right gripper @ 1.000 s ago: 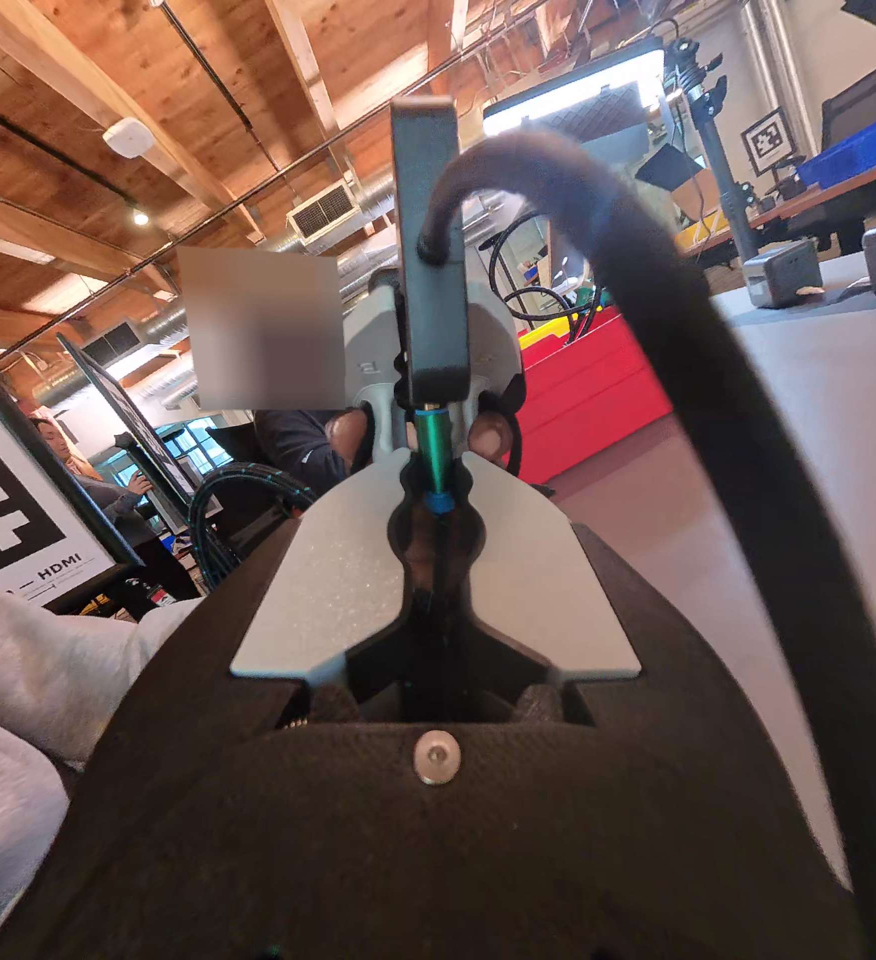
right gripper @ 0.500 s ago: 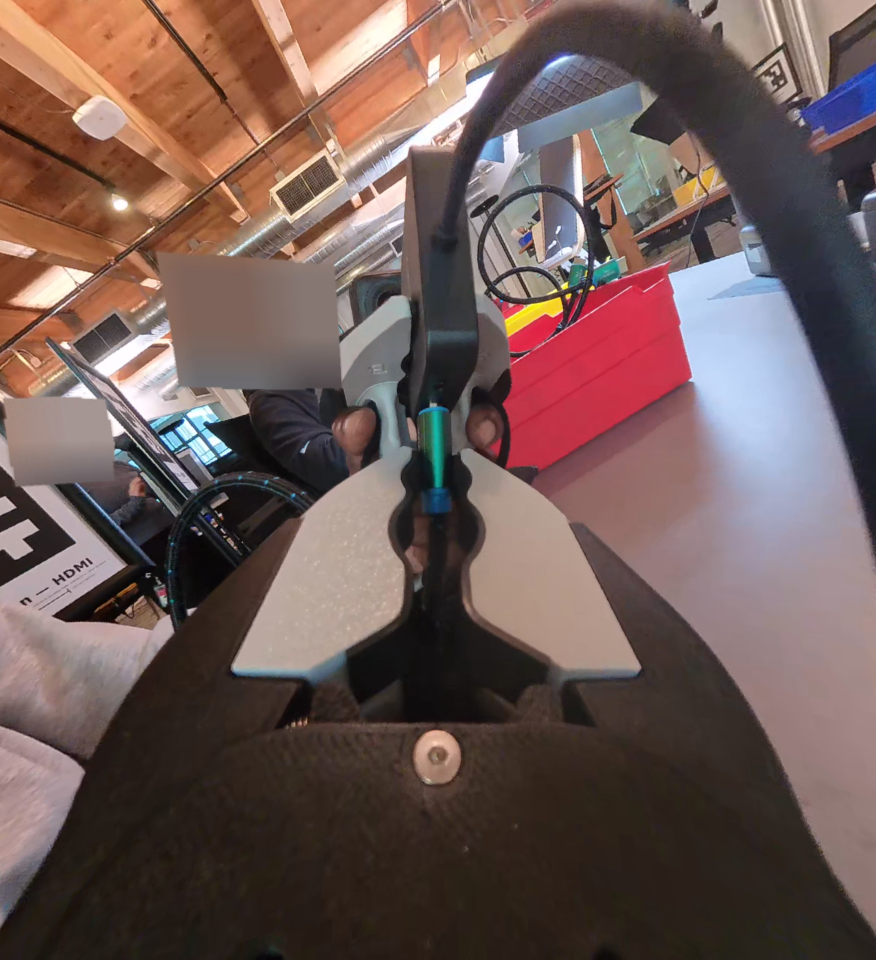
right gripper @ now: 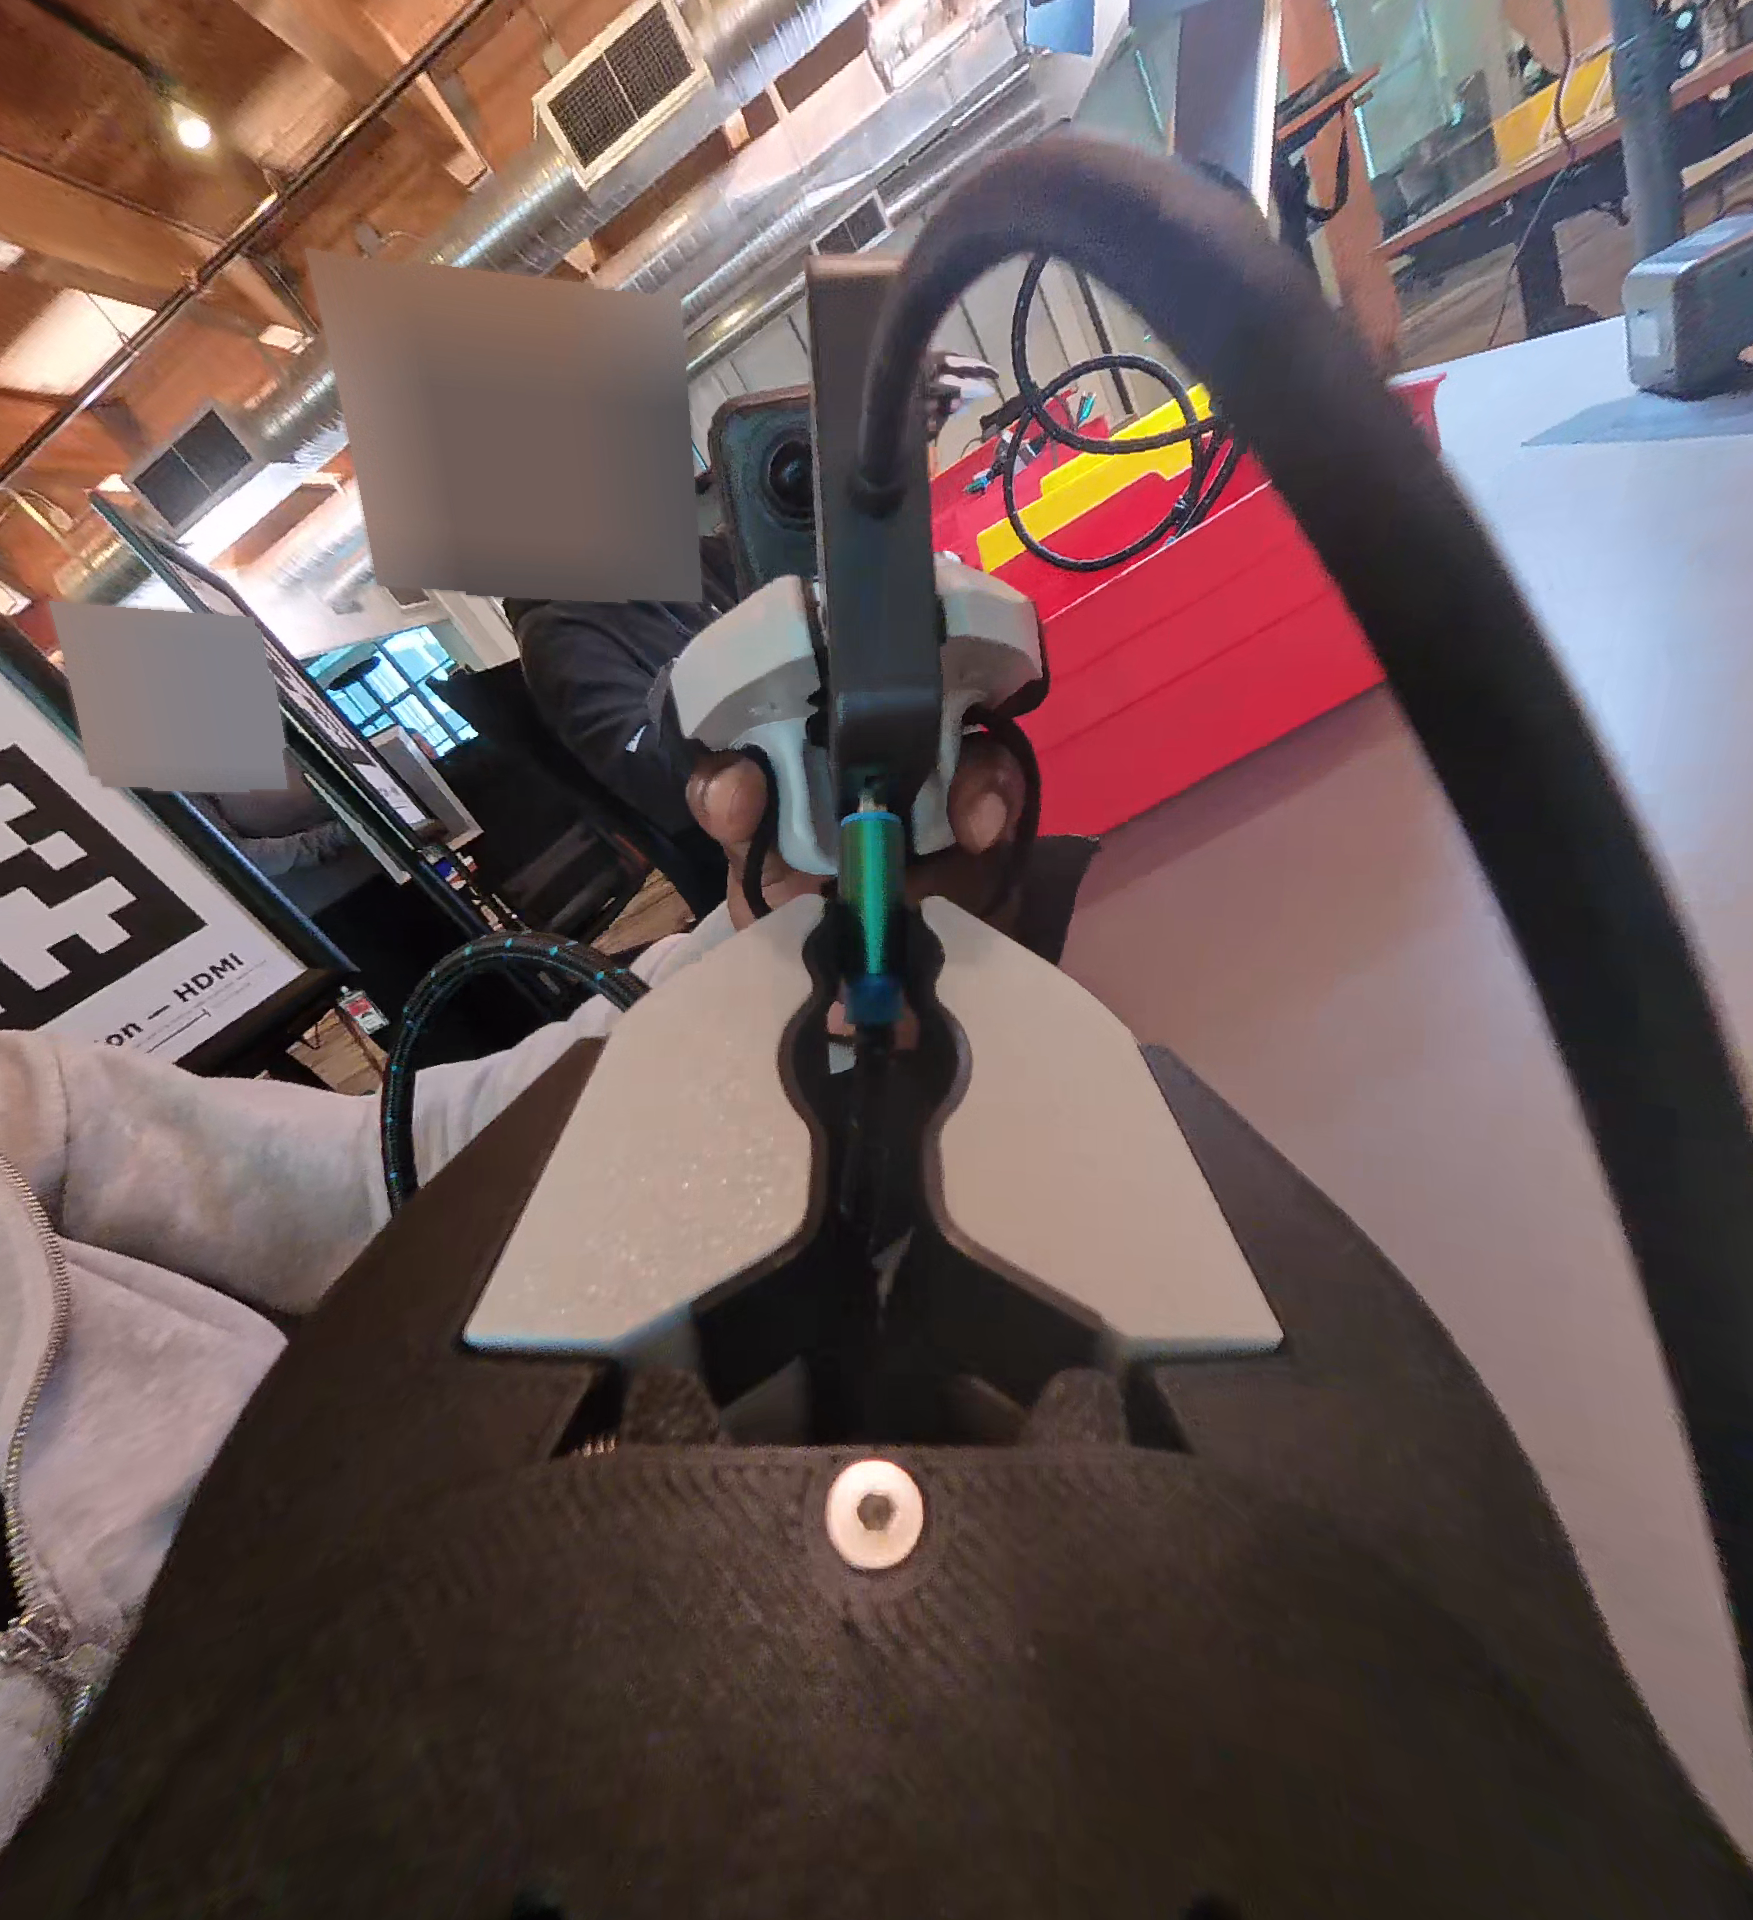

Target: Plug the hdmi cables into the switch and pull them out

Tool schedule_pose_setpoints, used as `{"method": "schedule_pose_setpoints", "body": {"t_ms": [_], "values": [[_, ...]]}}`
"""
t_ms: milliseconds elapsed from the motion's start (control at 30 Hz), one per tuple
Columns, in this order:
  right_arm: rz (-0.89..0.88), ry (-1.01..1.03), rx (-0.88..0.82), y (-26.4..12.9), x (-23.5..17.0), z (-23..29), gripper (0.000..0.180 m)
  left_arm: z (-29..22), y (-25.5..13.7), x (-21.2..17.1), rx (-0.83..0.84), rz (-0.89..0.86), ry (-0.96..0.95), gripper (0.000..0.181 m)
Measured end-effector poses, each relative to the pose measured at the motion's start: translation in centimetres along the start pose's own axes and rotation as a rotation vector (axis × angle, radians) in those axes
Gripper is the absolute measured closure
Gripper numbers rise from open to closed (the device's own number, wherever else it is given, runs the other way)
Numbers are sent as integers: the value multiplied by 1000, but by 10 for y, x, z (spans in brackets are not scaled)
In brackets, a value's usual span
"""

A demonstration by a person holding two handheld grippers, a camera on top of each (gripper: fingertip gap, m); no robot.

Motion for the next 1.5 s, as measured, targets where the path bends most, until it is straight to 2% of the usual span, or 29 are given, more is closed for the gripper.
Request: {"method": "schedule_pose_setpoints", "body": {"t_ms": [400,800,833,867,900,933,967,1033,1133,1233,1300,1367,1500], "values": [[-58,19,10,2,5,4,167,-5,0,6,43,-108,81,167],[-22,21,-24,0,8,5,167,-3,1,6,96,-119,91,165],[1,11,-40,-1,7,4,167,-1,1,6,110,-118,82,165],[101,-11,-48,-3,-1,3,168,4,-4,12,175,-185,64,168],[287,-50,-52,-6,-18,4,168,16,-24,30,275,-356,30,168],[434,-118,-75,-10,-35,4,168,25,-48,47,258,-482,-55,169],[464,-192,-93,-11,-43,5,168,27,-61,52,220,-508,-86,169],[356,-212,-30,-3,-33,15,168,19,-47,38,241,-332,37,168],[247,-297,2,0,-8,29,168,4,-13,26,154,-223,118,168],[156,-384,-10,-25,10,45,168,4,-9,18,224,-99,270,168],[15,-416,-46,-53,31,56,168,8,-15,15,279,-104,279,168],[-172,-441,-199,-92,60,63,169,10,-17,15,293,-129,258,168],[-466,-555,-806,-203,108,82,168,10,-12,10,293,-97,270,168]]}}
Point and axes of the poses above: each gripper's, where its closed fingertips meet, y out along the fingers, x out of its top, z = x × y across the jaws, the point moved 6 cm from there along -y, back along the fingers, and after that the axes turned 1 degree about -y, right-handed, at the moved point
